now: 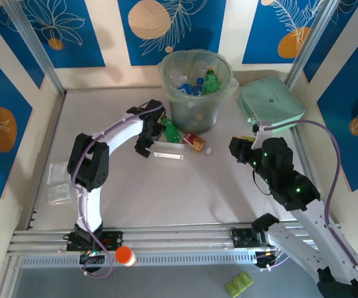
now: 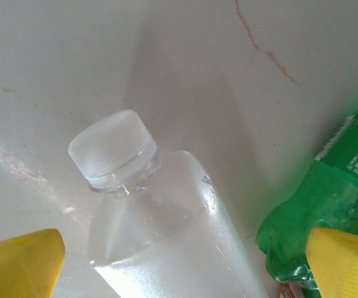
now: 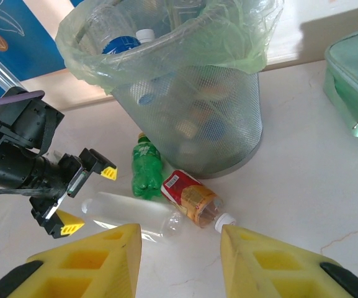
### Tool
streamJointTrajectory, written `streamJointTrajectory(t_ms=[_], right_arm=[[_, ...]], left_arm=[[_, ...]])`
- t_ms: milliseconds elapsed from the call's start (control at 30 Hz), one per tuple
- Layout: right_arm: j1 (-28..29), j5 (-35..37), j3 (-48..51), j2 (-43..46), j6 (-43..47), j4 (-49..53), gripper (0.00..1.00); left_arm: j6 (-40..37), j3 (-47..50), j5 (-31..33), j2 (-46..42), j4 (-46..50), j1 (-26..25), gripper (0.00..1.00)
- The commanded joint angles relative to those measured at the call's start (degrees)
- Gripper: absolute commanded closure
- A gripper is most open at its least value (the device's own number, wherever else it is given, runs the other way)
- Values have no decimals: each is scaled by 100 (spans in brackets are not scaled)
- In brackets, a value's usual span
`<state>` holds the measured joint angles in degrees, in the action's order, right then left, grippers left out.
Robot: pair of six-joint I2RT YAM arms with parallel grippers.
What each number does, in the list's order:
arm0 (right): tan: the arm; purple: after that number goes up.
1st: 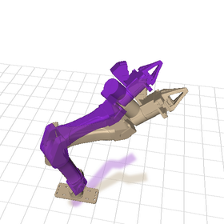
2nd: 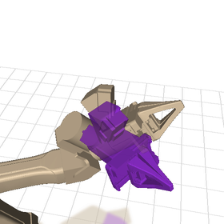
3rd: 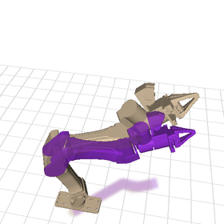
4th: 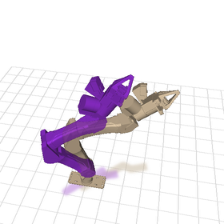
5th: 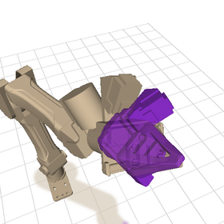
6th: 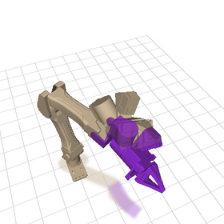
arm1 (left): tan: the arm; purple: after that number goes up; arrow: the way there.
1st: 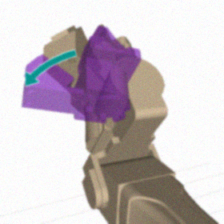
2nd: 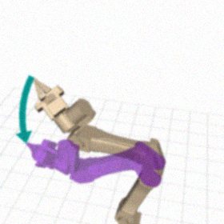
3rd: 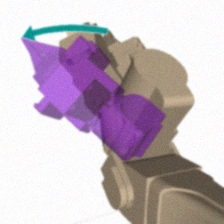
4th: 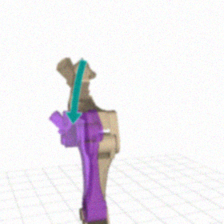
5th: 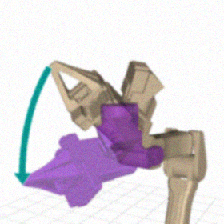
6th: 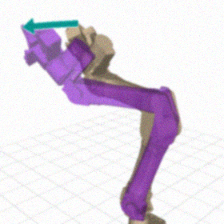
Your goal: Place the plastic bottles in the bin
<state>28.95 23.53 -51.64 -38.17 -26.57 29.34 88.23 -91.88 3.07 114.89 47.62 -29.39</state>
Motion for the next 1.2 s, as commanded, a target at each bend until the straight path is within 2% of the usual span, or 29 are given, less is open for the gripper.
streamJointTrajectory(t_ms=[0, 100, 400, 600, 867, 967, 1167], right_arm=[[42, 154, 98, 99, 81, -70, 61], [41, 134, 153, 108, 90, -118, 61], [41, 135, 197, 108, 108, -112, 61], [41, 67, 203, 100, 90, -114, 61], [67, -22, 154, 90, 20, 16, 61], [110, -57, 124, 100, 3, 66, 61], [203, -353, 4, 47, 58, 162, 59]], left_arm=[[353, 53, -21, 121, 361, -41, 0], [311, 67, -166, 260, 77, -49, 0], [276, -59, -210, 524, 31, -102, 4], [45, -122, -167, 581, -57, -102, 16], [-183, 9, -202, 496, -81, -94, 40], [-283, 85, -209, 400, -126, -94, 45], [-738, 241, -308, 5, -235, -94, 47]])
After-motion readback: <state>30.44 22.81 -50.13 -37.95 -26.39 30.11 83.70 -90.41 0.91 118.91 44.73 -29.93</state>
